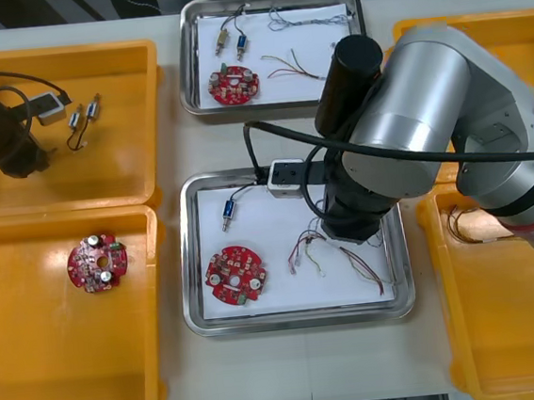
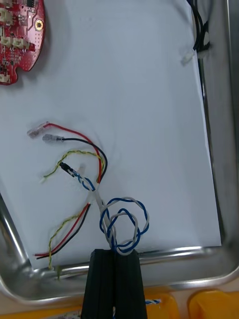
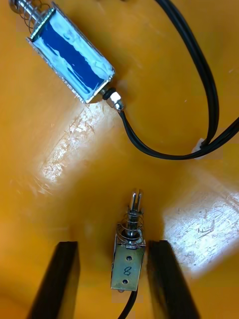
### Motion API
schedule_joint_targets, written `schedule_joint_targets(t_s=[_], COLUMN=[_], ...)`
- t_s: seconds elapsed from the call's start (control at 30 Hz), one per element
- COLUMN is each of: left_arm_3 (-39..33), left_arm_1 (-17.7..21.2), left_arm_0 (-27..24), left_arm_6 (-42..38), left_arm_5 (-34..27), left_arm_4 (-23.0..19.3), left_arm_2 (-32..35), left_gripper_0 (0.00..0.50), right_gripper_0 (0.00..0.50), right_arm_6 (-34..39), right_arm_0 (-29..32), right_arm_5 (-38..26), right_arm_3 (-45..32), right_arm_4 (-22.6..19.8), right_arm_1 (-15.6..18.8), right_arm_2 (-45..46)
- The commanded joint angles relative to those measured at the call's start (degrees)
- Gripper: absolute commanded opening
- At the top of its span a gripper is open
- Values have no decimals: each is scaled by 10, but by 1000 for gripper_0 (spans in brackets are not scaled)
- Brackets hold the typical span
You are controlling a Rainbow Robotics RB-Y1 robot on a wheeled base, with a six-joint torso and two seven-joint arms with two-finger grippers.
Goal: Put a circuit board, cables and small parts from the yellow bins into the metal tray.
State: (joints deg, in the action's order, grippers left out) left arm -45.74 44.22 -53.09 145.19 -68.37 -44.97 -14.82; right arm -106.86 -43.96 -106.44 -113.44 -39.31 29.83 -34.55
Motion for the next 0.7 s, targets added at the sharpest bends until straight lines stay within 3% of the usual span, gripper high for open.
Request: schedule_joint_targets(t_s=[0.03, 0.7], left_arm_3=[-3, -6], left_arm_1=[11, 21], left_arm_0=[-13, -21], left_arm_6=[77, 53], left_arm_5=[8, -8], left_arm_4=[-6, 0], left_arm_2=[-5, 16], left_gripper_0=[0, 0], right_gripper_0=[0, 0], right_arm_6=[-6, -40], right_arm_0=[-21, -16], right_arm_5=[35, 175], right_arm_3=[23, 146], right_arm_4=[9, 51], right_arm_1=[-13, -20], right_arm_2=[-13, -42])
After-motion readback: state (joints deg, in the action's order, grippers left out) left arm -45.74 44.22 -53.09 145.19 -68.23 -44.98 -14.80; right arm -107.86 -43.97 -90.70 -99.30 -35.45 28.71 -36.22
